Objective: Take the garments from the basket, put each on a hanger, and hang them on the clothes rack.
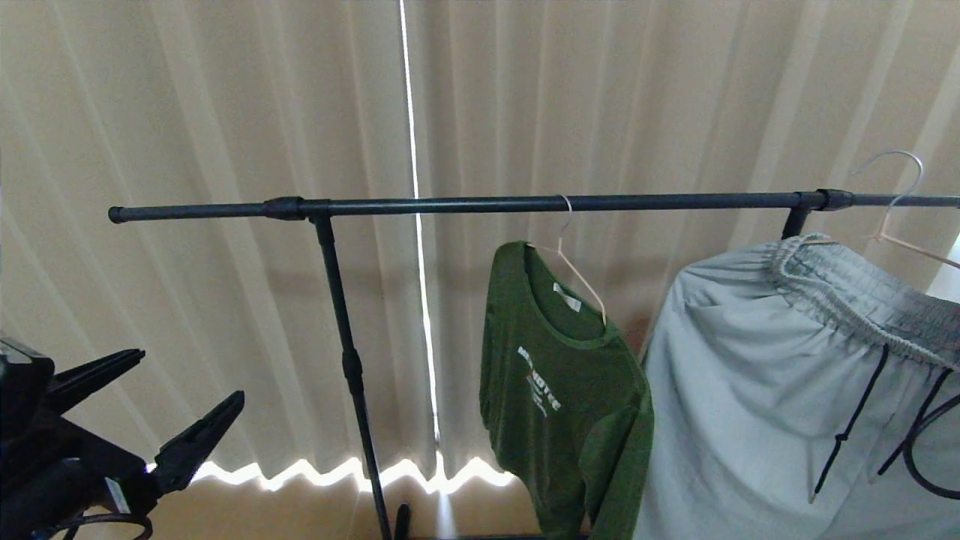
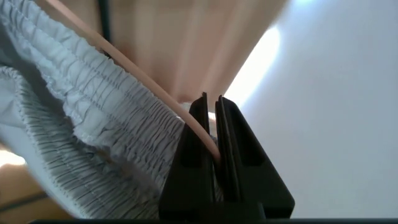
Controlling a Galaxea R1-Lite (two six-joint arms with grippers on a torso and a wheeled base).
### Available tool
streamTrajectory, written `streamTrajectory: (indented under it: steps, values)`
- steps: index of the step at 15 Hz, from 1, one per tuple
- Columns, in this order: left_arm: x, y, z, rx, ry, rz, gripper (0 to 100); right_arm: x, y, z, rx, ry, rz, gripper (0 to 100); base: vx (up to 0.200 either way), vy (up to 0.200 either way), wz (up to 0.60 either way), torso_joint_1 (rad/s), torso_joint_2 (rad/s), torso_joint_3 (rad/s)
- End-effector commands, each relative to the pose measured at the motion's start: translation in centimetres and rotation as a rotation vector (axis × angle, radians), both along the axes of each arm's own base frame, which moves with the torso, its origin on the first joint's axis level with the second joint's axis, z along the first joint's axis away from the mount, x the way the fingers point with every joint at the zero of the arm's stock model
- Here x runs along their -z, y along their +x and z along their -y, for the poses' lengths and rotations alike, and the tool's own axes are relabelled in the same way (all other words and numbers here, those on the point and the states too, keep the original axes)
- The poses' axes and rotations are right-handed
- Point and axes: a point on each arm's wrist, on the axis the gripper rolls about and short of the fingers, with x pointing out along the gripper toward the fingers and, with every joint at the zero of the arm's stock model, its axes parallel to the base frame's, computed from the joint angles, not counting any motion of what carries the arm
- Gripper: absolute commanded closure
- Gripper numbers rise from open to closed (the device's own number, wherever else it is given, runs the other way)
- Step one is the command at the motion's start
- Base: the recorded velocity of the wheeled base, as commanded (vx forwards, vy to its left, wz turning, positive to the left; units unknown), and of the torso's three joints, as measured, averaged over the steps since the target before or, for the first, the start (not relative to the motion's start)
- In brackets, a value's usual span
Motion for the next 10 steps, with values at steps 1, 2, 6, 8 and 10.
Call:
streamTrajectory:
  steps: [1,2,6,8,10]
  values:
    - [0.4,-0.8,-0.2,0.0,-0.002,0.006,0,0.8,1.6,-0.6,-0.033,0.027,-0.031,100,0.0,0.0,0.0,0.0,0.0,0.0]
    - [0.6,-1.2,-0.3,-0.001,-0.008,0.009,0,0.9,2.0,-0.5,-0.036,0.031,-0.039,100,0.0,0.0,0.0,0.0,0.0,0.0]
    - [1.1,-4.2,-1.1,-0.009,-0.03,0.086,0,2.1,5.9,-0.4,-0.06,0.044,-0.092,100,0.0,0.0,0.0,0.0,0.0,0.0]
    - [0.8,-5.2,-1.5,-0.042,-0.044,0.14,0,2.9,7.4,-0.2,-0.049,0.044,-0.122,100,0.0,0.0,0.0,0.0,0.0,0.0]
    - [1.2,-6.5,-2.2,-0.13,-0.04,0.139,0,3.8,8.9,0.1,-0.021,0.04,-0.147,100,0.0,0.0,0.0,0.0,0.0,0.0]
